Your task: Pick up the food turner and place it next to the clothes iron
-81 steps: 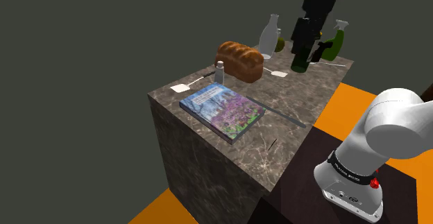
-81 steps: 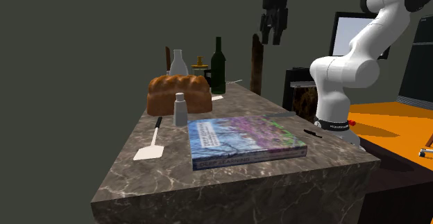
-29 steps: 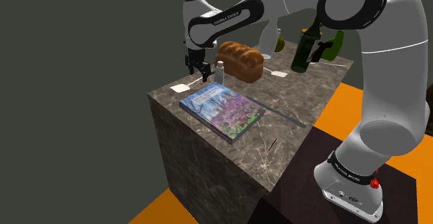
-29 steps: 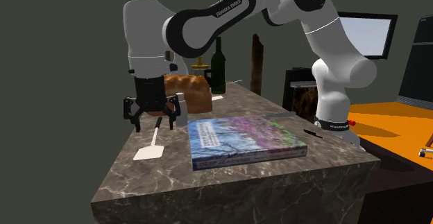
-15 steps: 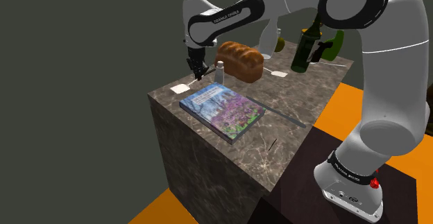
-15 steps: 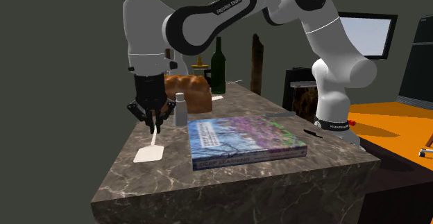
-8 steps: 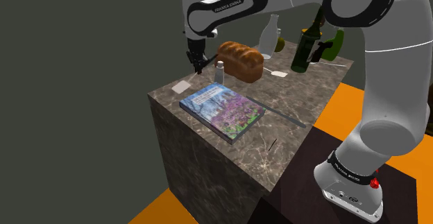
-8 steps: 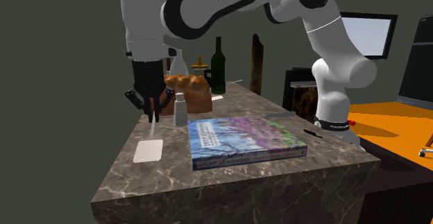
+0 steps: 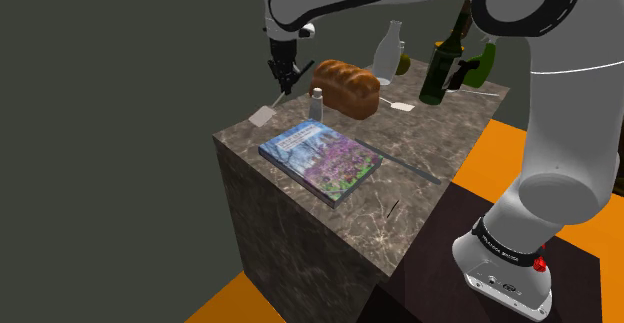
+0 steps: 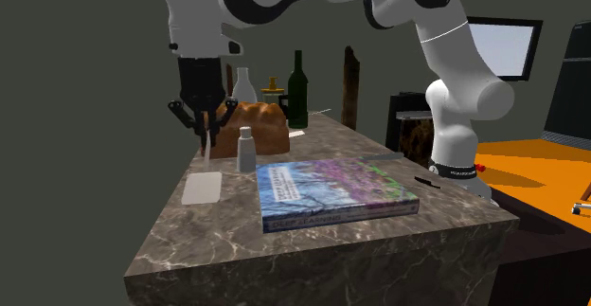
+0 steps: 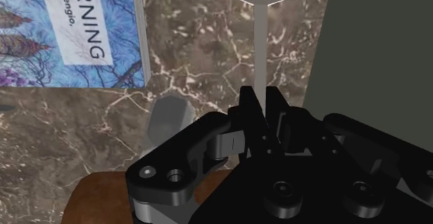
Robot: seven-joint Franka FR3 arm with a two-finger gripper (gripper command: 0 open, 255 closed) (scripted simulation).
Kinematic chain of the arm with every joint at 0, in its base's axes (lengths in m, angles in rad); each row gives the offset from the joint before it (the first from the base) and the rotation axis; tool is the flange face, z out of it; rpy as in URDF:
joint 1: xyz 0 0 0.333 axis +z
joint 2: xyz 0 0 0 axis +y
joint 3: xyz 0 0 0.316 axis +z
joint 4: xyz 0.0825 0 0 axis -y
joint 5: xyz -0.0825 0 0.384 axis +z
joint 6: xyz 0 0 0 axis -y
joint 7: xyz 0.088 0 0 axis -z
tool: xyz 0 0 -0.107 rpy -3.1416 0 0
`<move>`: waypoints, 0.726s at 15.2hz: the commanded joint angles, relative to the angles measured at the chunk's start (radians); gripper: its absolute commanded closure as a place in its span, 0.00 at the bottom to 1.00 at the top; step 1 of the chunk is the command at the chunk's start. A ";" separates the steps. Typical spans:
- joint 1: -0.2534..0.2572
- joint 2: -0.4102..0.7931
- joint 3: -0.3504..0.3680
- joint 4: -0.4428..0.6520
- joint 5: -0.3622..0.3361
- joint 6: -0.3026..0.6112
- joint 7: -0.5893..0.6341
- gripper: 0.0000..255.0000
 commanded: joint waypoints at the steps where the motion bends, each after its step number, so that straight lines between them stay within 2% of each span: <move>1: 0.002 -0.002 0.001 0.021 0.002 -0.023 -0.002 1.00; 11: 0.013 -0.009 0.005 0.145 0.009 -0.152 -0.017 1.00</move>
